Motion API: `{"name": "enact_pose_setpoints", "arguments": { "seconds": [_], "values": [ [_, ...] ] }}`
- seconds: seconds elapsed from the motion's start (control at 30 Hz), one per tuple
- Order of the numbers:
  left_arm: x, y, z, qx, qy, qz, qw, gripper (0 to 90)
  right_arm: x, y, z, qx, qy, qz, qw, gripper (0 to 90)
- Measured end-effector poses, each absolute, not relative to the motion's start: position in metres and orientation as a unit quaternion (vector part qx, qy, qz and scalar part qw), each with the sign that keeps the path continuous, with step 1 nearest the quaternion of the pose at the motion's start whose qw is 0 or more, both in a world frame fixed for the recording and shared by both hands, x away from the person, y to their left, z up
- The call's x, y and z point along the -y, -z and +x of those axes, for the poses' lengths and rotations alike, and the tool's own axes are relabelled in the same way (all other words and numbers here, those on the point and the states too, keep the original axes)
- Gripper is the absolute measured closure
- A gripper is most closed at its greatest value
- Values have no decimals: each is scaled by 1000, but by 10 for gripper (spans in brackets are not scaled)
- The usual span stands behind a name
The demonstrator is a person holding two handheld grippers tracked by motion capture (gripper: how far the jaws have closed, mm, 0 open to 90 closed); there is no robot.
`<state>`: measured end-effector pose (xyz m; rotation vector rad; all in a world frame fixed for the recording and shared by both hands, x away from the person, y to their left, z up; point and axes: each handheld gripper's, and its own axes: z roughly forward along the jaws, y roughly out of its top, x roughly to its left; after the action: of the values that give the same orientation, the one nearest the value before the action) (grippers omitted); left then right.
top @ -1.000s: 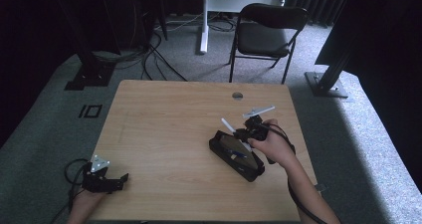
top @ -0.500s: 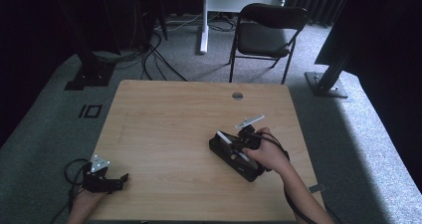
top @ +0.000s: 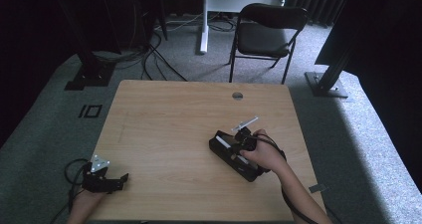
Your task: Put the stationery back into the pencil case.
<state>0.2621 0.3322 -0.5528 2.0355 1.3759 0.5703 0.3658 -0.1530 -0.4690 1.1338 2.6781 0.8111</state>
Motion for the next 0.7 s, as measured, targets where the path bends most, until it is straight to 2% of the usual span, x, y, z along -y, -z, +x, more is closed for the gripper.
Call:
{"name": "enact_pose_setpoints", "arguments": {
  "seconds": [0.7],
  "values": [
    [-332,553,262,-519,-215,769,305,2,143,484,370,-896,-242,370,40,783]
  ]
}}
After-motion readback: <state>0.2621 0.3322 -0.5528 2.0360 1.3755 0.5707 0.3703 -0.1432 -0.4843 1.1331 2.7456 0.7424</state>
